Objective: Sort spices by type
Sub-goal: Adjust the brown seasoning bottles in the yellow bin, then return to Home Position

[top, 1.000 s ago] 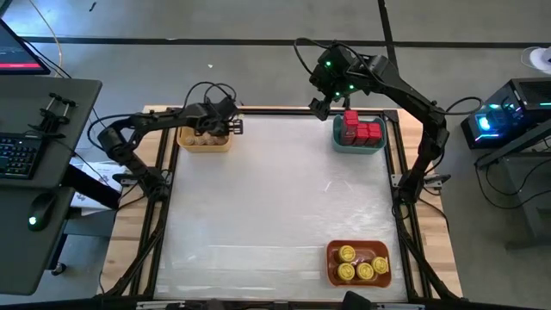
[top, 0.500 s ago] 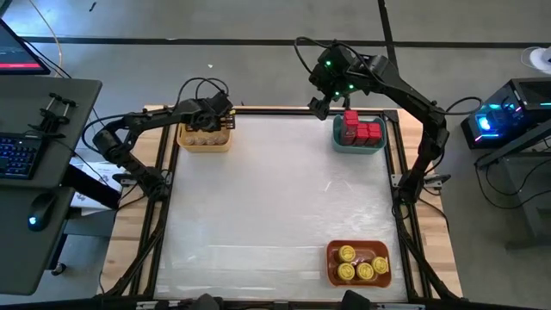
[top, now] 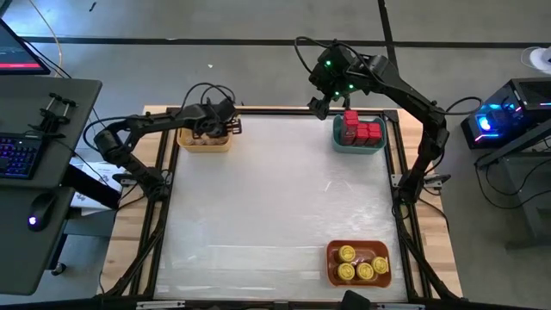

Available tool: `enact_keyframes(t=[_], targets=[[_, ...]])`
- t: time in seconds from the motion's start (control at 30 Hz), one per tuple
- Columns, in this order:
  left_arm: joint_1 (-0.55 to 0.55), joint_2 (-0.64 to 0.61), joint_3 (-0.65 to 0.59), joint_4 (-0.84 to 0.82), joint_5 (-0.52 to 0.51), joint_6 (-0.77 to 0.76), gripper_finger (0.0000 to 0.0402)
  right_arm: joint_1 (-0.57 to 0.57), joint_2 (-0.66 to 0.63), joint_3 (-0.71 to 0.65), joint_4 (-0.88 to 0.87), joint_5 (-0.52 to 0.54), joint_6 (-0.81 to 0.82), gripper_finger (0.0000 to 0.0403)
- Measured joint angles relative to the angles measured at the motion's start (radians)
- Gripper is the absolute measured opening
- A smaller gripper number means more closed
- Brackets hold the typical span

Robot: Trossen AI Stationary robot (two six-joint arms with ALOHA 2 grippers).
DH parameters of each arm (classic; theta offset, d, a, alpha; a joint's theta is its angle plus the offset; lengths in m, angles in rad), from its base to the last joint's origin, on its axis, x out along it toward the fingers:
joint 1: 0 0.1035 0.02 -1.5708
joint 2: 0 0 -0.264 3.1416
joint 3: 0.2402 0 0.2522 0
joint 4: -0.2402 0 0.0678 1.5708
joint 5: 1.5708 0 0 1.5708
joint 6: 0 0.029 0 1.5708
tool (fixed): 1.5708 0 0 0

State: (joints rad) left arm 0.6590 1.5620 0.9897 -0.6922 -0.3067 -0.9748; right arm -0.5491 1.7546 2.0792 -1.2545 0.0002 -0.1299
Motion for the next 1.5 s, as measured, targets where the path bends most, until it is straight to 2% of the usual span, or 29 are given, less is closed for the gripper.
enact_keyframes(t=[0.47, 0.8, 0.9, 1.07, 1.2, 1.3, 1.37, 1.43, 1.5], targets=[[-0.047, -0.025, -0.001, 0.001, 0.015, -0.054, 0.0000, 0.000, 0.000, 0.000, -0.001, 0.000, -0.001, 0.0321], [-0.023, -0.208, -0.001, 0.011, -0.011, -0.029, 0.0000, -0.003, 0.000, 0.000, 0.005, 0.000, -0.009, 0.0321], [-0.032, -0.285, -0.001, 0.049, -0.033, 0.054, 0.0000, -0.003, 0.000, 0.000, 0.004, 0.000, -0.006, 0.0321], [-0.173, -0.423, -0.001, 0.299, -0.119, 0.414, 0.0000, 0.017, -0.001, 0.000, -0.151, -0.032, -0.025, 0.0307], [-0.290, -0.472, -0.001, 0.502, -0.054, 0.581, 0.0000, 0.029, -0.015, 0.000, -0.261, -0.040, -0.041, 0.0261], [-0.358, -0.473, 0.000, 0.589, -0.003, 0.626, 0.0000, 0.027, -0.074, -0.030, -0.245, -0.061, -0.060, 0.0194], [-0.390, -0.472, 0.000, 0.618, 0.011, 0.629, 0.0000, 0.028, -0.161, -0.127, -0.179, -0.065, -0.057, 0.0132], [-0.413, -0.472, 0.000, 0.636, 0.018, 0.633, 0.0000, 0.029, -0.288, -0.278, -0.081, -0.069, -0.027, 0.0058], [-0.427, -0.472, 0.000, 0.657, 0.035, 0.660, 0.0000, 0.037, -0.438, -0.462, 0.017, -0.071, 0.038, 0.0016]])
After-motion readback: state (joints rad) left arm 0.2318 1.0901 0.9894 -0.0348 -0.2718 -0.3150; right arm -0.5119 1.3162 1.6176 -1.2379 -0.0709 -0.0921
